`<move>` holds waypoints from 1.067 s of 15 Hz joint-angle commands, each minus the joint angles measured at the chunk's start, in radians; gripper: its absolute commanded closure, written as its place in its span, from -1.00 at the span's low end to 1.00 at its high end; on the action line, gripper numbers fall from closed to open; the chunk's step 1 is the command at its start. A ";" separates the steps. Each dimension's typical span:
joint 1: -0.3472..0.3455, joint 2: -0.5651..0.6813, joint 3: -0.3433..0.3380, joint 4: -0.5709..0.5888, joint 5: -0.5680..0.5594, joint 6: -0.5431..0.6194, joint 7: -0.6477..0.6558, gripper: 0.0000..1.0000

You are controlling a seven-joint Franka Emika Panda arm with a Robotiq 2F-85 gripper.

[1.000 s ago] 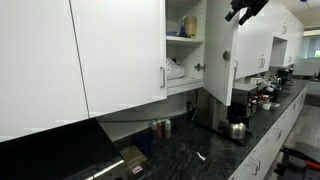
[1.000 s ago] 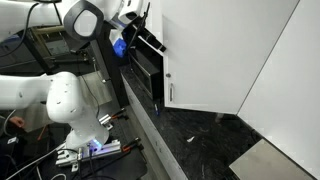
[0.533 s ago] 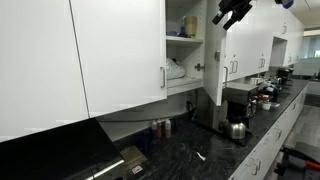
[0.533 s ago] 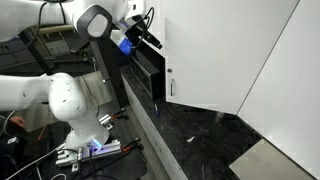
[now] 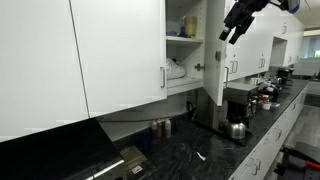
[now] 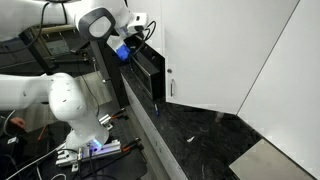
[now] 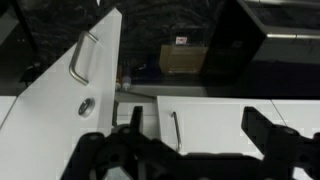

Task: Close the top right cabinet door

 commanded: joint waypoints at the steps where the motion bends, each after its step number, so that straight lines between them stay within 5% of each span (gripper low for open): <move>1: -0.061 -0.055 0.039 0.004 -0.013 -0.198 -0.015 -1.00; 6: -0.107 -0.129 -0.025 0.030 -0.061 -0.386 -0.098 -1.00; 10: -0.121 -0.121 -0.203 0.123 -0.076 -0.500 -0.286 -1.00; 16: -0.073 -0.048 -0.356 0.299 -0.057 -0.498 -0.471 -1.00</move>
